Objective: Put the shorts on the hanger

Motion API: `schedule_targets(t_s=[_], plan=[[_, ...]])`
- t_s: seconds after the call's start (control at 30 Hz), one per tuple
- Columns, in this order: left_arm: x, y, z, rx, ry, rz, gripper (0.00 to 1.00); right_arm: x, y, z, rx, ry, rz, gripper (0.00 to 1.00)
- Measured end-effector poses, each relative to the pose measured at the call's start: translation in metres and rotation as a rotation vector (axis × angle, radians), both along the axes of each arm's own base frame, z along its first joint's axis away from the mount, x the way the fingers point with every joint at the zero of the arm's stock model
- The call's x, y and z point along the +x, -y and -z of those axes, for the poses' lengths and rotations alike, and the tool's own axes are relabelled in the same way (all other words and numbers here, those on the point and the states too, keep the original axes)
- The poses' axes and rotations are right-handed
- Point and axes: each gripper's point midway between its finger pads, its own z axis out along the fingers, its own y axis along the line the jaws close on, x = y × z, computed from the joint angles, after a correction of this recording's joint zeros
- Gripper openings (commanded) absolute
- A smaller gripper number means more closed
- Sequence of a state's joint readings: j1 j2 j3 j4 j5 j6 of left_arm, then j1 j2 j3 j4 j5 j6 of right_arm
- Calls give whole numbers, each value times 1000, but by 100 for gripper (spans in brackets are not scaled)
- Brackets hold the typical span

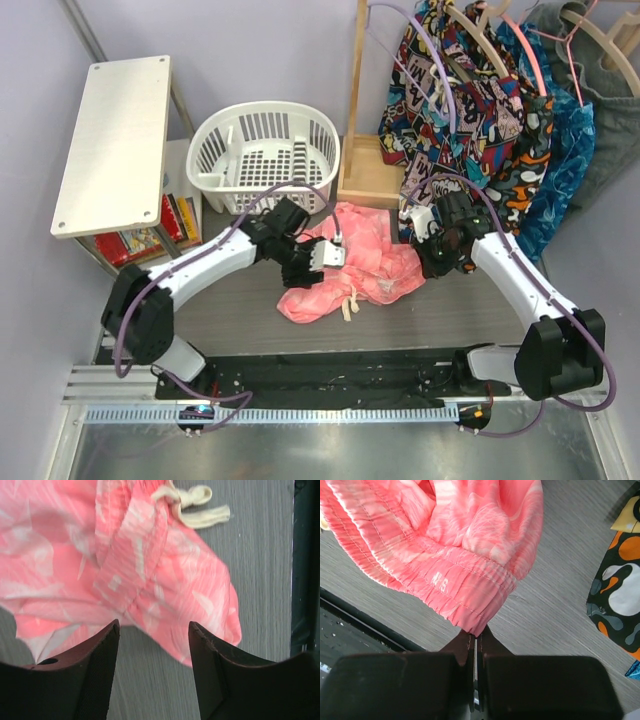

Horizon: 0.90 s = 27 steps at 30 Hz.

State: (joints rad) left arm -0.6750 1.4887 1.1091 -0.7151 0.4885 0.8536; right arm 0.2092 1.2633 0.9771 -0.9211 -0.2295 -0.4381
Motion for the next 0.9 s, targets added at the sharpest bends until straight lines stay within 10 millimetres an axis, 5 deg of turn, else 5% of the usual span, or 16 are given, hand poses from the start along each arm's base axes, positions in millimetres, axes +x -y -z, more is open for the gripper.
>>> schedule_targets(t_s=[0.3, 0.43, 0.5, 0.57, 0.73, 0.9], plan=[[19, 63, 21, -17, -71, 84, 71, -5, 4, 3, -25, -29, -6, 1], [23, 72, 33, -8, -89, 144, 72, -4, 4, -1, -24, -22, -5, 1], [26, 75, 40, 8, -104, 171, 65, -2, 4, -3, -23, -17, -5, 1], [26, 75, 49, 36, -127, 198, 52, -1, 4, -5, -23, -11, -4, 1], [6, 53, 58, 118, -199, 225, 37, 2, 3, -13, -19, 13, -3, 1], [-26, 22, 24, 132, -212, 207, 24, 2, 0, -28, 8, 51, -3, 1]])
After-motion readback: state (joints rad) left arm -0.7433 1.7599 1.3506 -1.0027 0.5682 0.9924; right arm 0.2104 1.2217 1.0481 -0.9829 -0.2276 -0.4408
